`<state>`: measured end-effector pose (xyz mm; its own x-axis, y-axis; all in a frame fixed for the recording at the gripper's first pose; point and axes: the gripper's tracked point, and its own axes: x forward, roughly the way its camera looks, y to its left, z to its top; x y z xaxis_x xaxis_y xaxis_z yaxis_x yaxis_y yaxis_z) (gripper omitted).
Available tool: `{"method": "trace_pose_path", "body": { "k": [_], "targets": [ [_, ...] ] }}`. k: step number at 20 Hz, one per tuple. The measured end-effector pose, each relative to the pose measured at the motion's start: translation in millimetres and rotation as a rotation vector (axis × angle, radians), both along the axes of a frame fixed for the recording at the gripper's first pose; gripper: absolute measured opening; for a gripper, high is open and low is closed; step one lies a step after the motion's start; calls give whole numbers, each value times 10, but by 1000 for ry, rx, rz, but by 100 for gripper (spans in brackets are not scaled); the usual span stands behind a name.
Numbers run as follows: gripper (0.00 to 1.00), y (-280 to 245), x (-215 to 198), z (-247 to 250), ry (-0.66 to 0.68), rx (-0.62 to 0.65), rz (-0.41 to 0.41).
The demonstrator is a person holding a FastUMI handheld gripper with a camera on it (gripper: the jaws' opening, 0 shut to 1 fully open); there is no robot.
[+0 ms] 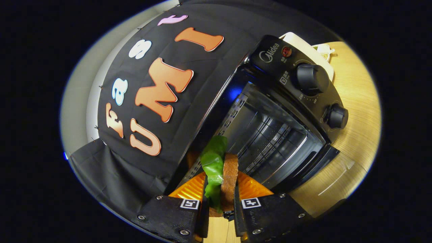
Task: Open the toaster oven, put the food inside, and close the toaster oven door.
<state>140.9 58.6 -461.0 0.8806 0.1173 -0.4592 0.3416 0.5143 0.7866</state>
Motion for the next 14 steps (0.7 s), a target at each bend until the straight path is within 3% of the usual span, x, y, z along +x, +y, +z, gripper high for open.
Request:
{"method": "trace_pose_path", "body": {
  "k": [3, 9, 14],
  "targets": [
    [32, 8, 100, -36, -22, -55, -29],
    [46, -95, 127, -192, 31, -309, -25],
    [78, -233, 3, -203, 95, -561, 45]
  ]
}}
